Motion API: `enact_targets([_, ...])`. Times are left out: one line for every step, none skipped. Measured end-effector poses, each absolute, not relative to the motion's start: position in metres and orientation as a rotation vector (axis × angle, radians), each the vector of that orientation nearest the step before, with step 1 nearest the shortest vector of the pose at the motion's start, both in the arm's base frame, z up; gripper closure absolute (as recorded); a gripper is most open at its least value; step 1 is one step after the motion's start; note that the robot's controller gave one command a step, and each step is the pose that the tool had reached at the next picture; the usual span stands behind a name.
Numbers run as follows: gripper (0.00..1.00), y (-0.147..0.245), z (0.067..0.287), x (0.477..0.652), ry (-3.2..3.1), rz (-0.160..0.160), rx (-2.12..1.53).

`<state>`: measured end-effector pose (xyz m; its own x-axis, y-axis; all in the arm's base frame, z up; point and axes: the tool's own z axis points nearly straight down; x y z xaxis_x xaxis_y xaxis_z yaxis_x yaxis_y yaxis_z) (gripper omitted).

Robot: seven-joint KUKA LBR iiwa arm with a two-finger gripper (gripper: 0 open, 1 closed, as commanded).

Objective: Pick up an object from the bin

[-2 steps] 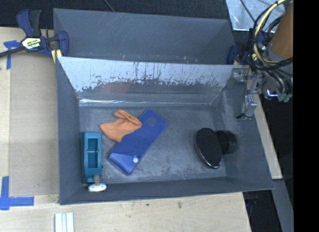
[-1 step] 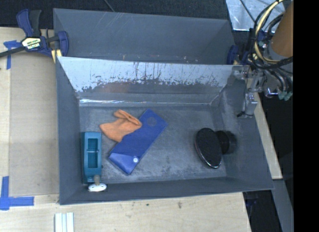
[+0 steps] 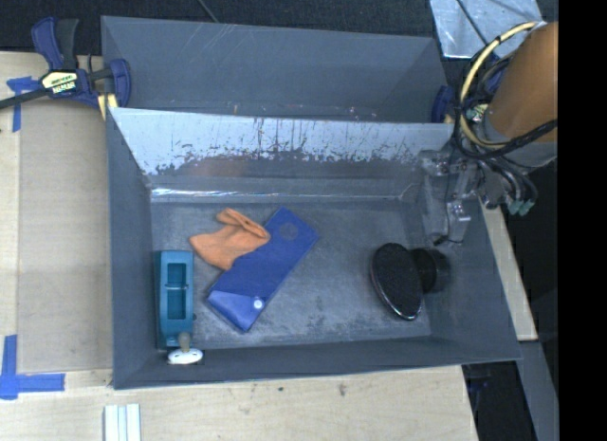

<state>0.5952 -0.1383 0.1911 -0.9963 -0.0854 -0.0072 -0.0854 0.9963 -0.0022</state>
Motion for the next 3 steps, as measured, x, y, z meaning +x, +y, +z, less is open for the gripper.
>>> enact_targets([0.0, -0.125, 0.116, 0.571, 3.131, -0.002, -0.159])
enact_targets([1.0, -0.144, 0.072, 0.568, 3.138, 0.006, -0.044])
enact_targets([0.0, -0.146, 0.071, 0.568, 3.14, 0.003, -0.044])
